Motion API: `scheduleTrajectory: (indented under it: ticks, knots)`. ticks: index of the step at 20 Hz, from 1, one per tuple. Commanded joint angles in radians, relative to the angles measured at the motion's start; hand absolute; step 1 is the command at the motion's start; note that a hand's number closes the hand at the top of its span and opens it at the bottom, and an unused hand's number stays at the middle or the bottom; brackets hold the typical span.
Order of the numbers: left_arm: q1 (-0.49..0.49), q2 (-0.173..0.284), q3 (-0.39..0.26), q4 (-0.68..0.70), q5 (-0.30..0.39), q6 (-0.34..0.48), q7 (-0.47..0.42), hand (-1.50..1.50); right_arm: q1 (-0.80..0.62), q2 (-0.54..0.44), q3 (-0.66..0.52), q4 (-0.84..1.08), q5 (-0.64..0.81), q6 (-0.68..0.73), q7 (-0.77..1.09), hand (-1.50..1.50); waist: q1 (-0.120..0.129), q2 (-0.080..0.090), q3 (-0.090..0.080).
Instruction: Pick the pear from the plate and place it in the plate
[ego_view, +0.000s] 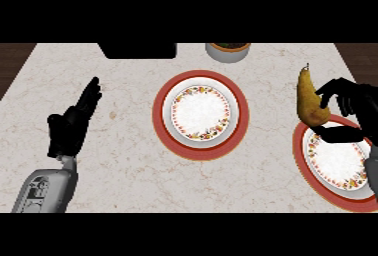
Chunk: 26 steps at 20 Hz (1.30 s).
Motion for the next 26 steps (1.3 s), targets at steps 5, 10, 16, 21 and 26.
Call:
scheduleTrajectory:
  ticks: [5,10,16,21,26]
  knots:
    - [-0.020,-0.012,0.011,0.034,-0.008,0.007,-0.009,0.00,-0.076,0.157,0.136,-0.163,-0.043,0.124,0.180,1.50,0.009,0.005,0.000]
    - [-0.072,-0.041,-0.015,0.053,-0.036,0.027,0.013,0.00,-0.252,0.272,0.212,-0.015,0.014,0.121,0.313,1.50,0.018,0.008,0.000]
    - [-0.073,-0.011,0.012,0.053,-0.021,-0.005,0.007,0.00,-0.353,0.383,0.246,0.291,0.080,-0.020,0.212,1.50,0.022,0.009,0.001]
    - [-0.044,-0.010,-0.004,-0.035,-0.015,-0.021,0.058,0.00,-0.455,0.407,0.340,0.440,0.217,-0.072,0.344,1.50,0.038,0.009,0.001]
    - [-0.060,-0.009,-0.011,-0.040,-0.016,-0.034,0.086,0.00,-0.483,0.408,0.392,0.665,0.091,-0.201,0.397,1.50,0.052,0.013,0.002]
